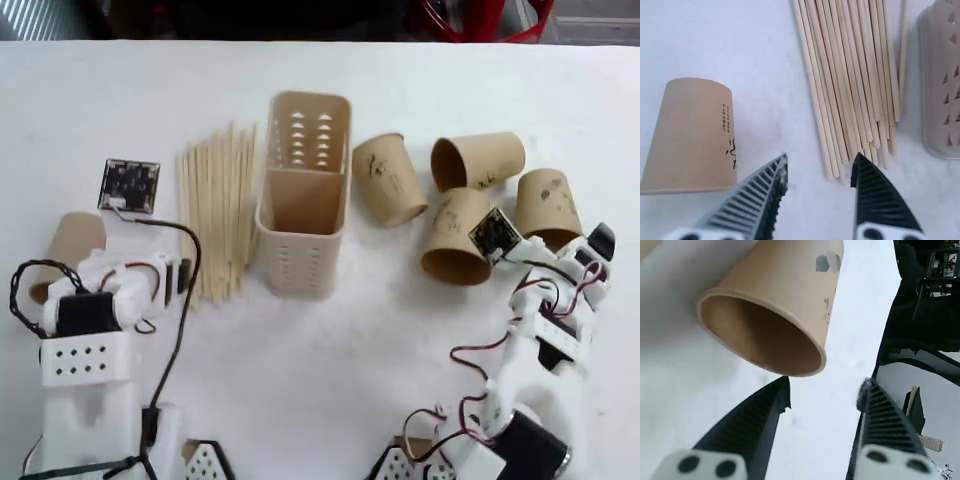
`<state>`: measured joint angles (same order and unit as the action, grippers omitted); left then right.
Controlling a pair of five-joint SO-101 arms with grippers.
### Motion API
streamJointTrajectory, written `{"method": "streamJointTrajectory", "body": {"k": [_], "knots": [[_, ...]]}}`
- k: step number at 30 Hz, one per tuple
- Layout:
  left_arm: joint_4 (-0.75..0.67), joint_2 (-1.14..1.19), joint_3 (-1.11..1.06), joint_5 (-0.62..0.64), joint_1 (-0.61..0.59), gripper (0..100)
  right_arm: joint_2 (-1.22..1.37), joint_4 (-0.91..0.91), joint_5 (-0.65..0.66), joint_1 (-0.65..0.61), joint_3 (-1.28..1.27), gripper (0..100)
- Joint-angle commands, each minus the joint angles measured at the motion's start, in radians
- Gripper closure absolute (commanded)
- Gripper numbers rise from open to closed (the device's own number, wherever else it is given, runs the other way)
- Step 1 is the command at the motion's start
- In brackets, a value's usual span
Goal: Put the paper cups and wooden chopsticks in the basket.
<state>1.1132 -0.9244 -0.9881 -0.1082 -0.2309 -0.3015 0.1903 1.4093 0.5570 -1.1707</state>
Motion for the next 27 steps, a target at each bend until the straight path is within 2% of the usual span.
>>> {"method": "streamJointTrajectory", "body": {"k": [1,7,10,16,19,23,27], "knots": [[-0.023,-0.019,0.005,0.014,0.005,79,0.035,0.090,-0.054,-0.021,0.026,87.8],[-0.023,-0.018,0.003,0.014,0.005,79,0.153,0.245,-0.155,-0.041,0.026,92.3],[-0.029,-0.018,0.002,0.014,0.005,79,0.186,0.326,-0.239,-0.024,0.026,98.8],[-0.193,-0.021,-0.097,0.015,0.005,79,0.099,0.335,-0.565,0.071,0.028,98.1],[-0.255,-0.021,-0.137,0.023,0.005,79,-0.030,0.142,-0.651,0.099,0.046,98.1],[-0.292,-0.022,-0.161,0.095,0.005,79,-0.229,-0.311,-0.790,0.102,0.175,98.1],[-0.292,-0.022,-0.164,0.097,0.004,79,-0.377,-0.704,-0.884,0.067,0.333,98.1]]}}
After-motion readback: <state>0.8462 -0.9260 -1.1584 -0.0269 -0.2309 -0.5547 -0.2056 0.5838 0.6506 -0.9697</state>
